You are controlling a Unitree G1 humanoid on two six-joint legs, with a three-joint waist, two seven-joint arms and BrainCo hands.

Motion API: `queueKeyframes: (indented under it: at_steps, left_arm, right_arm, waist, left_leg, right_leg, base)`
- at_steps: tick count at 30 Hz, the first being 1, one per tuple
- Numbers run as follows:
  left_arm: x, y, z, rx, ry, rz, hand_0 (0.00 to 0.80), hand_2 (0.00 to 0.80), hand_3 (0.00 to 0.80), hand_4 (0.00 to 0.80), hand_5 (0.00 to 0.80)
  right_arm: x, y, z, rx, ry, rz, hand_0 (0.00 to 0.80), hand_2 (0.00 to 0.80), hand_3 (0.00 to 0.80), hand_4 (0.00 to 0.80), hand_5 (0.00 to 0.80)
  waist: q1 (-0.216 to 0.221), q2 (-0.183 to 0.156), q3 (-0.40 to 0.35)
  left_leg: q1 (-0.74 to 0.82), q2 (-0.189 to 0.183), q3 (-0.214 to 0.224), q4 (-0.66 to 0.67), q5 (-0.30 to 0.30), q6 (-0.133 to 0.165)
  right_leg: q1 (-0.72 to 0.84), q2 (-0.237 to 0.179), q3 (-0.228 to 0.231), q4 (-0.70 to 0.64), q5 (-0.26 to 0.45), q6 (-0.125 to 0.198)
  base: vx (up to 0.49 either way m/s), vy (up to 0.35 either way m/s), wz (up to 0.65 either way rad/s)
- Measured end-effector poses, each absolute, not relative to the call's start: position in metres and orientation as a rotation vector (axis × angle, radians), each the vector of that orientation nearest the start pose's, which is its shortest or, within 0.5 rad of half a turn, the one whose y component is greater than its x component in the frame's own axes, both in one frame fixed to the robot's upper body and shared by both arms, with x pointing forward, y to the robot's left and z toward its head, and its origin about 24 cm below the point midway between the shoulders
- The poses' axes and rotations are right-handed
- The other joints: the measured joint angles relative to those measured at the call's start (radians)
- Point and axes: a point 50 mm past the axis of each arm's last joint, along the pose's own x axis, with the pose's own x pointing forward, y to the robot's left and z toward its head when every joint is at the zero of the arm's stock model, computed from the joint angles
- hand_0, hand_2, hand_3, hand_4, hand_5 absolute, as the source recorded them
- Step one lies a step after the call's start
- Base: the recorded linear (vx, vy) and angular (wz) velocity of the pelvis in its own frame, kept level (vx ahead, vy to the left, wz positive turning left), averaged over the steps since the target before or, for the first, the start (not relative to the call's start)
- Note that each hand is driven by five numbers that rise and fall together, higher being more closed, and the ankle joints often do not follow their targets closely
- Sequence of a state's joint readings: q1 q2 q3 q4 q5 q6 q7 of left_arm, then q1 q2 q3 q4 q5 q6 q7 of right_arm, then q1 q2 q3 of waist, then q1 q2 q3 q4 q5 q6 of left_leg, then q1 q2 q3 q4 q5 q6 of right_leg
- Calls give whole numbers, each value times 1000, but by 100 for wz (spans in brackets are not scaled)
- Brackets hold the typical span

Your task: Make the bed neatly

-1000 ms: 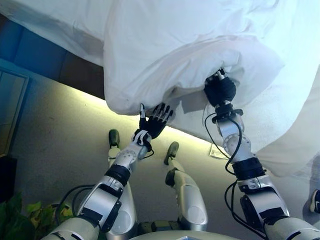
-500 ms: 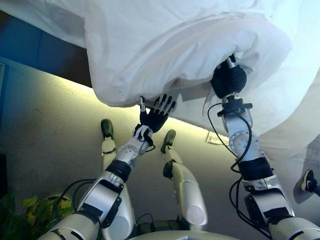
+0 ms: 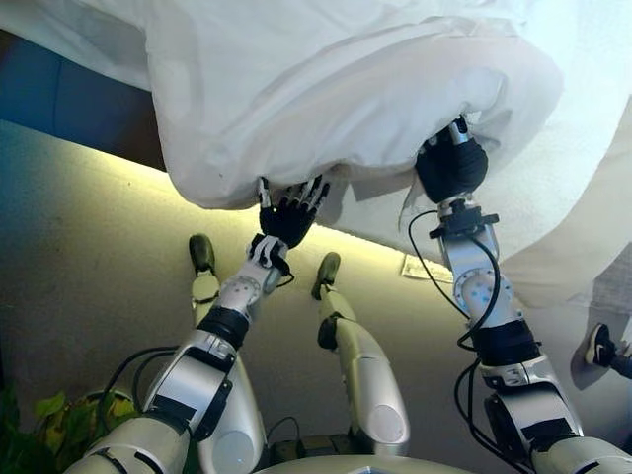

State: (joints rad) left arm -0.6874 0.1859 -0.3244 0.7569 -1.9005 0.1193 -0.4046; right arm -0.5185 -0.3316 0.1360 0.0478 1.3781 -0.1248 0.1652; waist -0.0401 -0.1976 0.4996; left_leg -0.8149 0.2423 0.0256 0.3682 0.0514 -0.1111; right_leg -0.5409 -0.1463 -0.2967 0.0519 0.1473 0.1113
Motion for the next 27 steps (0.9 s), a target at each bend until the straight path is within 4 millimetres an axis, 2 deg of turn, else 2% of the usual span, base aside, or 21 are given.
queueKeyframes:
  at_steps: [8,13,15,16,17,18,19,27]
  left_arm:
    - [376,106,118,-1456,49,-522,0,0,0,0,0]
    - [386,114,146,-1426,8,-518,0,0,0,0,0]
    - [388,113,150,-1419,7,-516,0,0,0,0,0]
    - [388,114,150,-1418,5,-507,232,232,232,232,232]
    - [389,115,150,-1417,1,-497,543,543,543,543,543]
    - [389,116,150,-1415,4,-487,709,709,709,709,709]
    - [389,116,150,-1414,6,-481,800,800,800,800,800]
    - [390,116,150,-1389,20,-458,800,800,800,800,800]
  right_arm:
    - [323,-147,193,1001,-440,525,800,800,800,800,800]
    - [326,-138,199,992,-434,553,800,800,800,800,800]
    - [326,-137,202,989,-440,563,800,800,800,800,800]
    - [326,-136,203,988,-442,566,800,800,800,800,800]
    - [326,-136,204,988,-443,568,800,800,800,800,800]
    - [326,-136,204,987,-443,569,800,800,800,800,800]
    - [326,-136,204,988,-443,568,800,800,800,800,800]
    - [326,-135,202,992,-439,567,800,800,800,800,800]
  waist:
    - [-4,0,0]
    - [-10,0,0]
    - [-16,0,0]
    - [-19,0,0]
    - [-21,0,0]
    - [-23,0,0]
    - [-24,0,0]
    - [-26,0,0]
  left_leg:
    - [7,-2,2,-2,4,3]
    - [24,-6,15,-4,8,9]
    - [26,-7,15,-7,11,11]
    - [28,-8,15,-10,14,11]
    - [29,-8,15,-12,16,12]
    - [31,-8,14,-15,18,12]
    - [33,-8,14,-21,20,14]
    - [36,-9,14,-41,32,9]
  right_leg:
    - [-4,-6,1,21,-3,-2]
    - [-2,-16,13,38,-4,-1]
    - [-2,-17,13,42,-4,-1]
    - [-2,-18,13,43,-4,0]
    - [-2,-18,13,44,-4,0]
    - [-2,-18,13,45,-4,-1]
    - [-2,-18,13,45,-4,-1]
    - [-4,-17,10,43,-5,-2]
  base:
    - [-5,29,1]
    - [4,34,-2]
    - [4,6,4]
    - [0,0,0]
    - [0,0,0]
    - [0,0,0]
    - [0,0,0]
    - [0,0,0]
